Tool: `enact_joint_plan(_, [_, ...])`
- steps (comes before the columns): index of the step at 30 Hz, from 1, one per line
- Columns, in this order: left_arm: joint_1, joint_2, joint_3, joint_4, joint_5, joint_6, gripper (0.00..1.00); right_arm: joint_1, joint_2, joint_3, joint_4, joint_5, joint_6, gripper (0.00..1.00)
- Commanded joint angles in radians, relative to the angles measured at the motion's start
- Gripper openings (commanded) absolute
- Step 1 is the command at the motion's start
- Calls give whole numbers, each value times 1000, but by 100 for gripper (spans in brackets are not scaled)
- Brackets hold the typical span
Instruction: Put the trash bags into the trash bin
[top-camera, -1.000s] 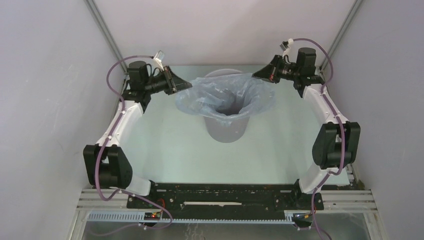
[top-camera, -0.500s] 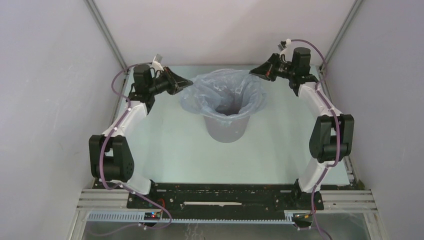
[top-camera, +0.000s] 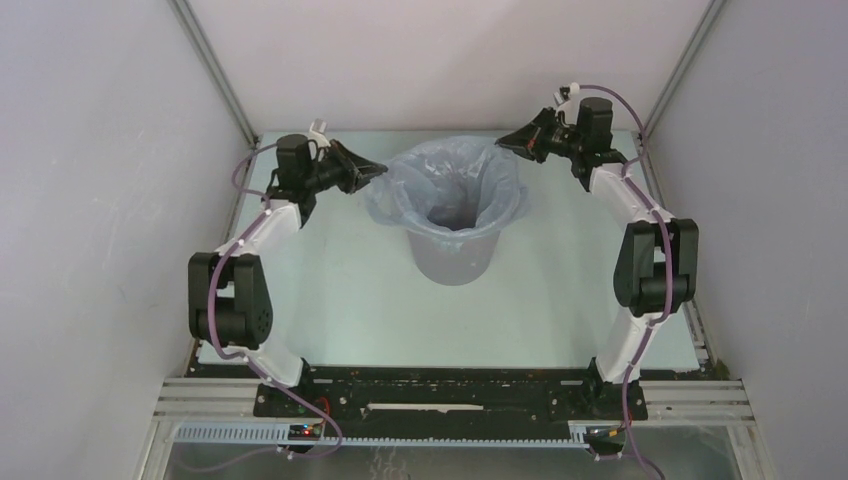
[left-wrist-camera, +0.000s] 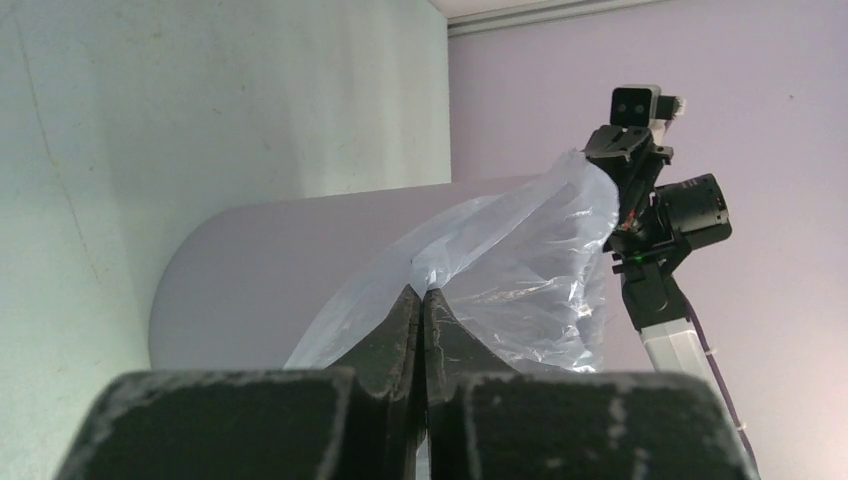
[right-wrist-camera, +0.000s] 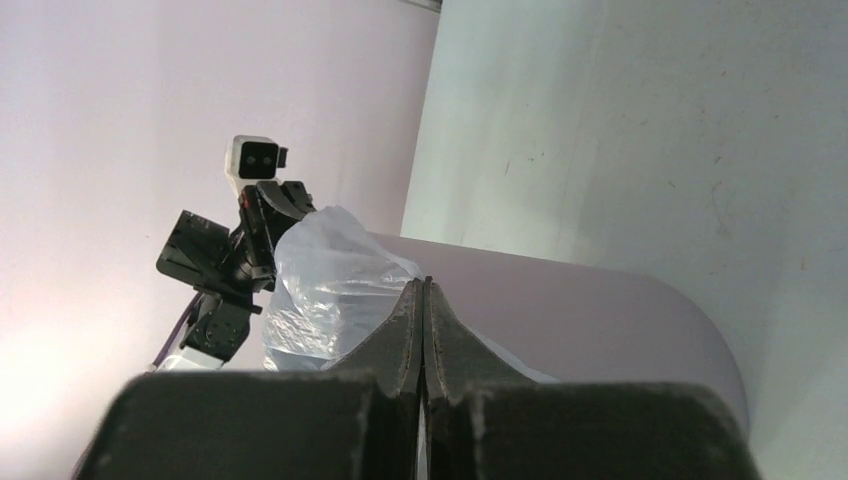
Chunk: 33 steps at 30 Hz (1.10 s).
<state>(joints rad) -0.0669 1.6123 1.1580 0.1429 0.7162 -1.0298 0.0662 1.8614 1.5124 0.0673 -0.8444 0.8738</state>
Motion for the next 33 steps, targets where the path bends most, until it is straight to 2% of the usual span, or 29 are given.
enact_joint_plan(1, [4, 26, 40, -39, -22, -18, 4, 5, 16, 55, -1, 31, 9, 0])
enact_joint_plan(5, [4, 33, 34, -132, -13, 38, 3, 5, 27, 42, -61, 6, -6, 1])
enact_joint_plan(7, [3, 25, 22, -187, 5, 78, 5, 7, 17, 40, -152, -13, -11, 4])
enact_joint_plan(8, [3, 16, 17, -203, 13, 97, 7, 5, 3, 46, -202, -16, -24, 8])
enact_joint_plan(11, [4, -23, 27, -316, 0, 174, 14, -13, -28, 98, -422, -1, -88, 28])
enact_joint_plan(14, [4, -53, 61, -420, -35, 238, 27, -48, -34, 205, -684, 34, -217, 46])
enact_joint_plan(16, [3, -86, 86, -487, -79, 276, 43, -73, -39, 292, -871, 73, -311, 54])
enact_joint_plan(18, [3, -121, 113, -560, -132, 310, 57, -110, -63, 331, -984, 119, -379, 61])
enact_joint_plan(23, [8, -222, 139, -679, -249, 354, 88, -173, -209, 261, -1043, 199, -443, 75])
enact_joint_plan(25, [8, -252, 134, -716, -290, 355, 96, -177, -259, 184, -1035, 220, -463, 78])
enact_joint_plan(31, [8, -320, 25, -739, -308, 341, 99, -150, -294, -42, -894, 105, -425, 78])
enact_joint_plan(33, [8, -335, -20, -724, -289, 334, 93, -130, -284, -94, -822, 78, -379, 76])
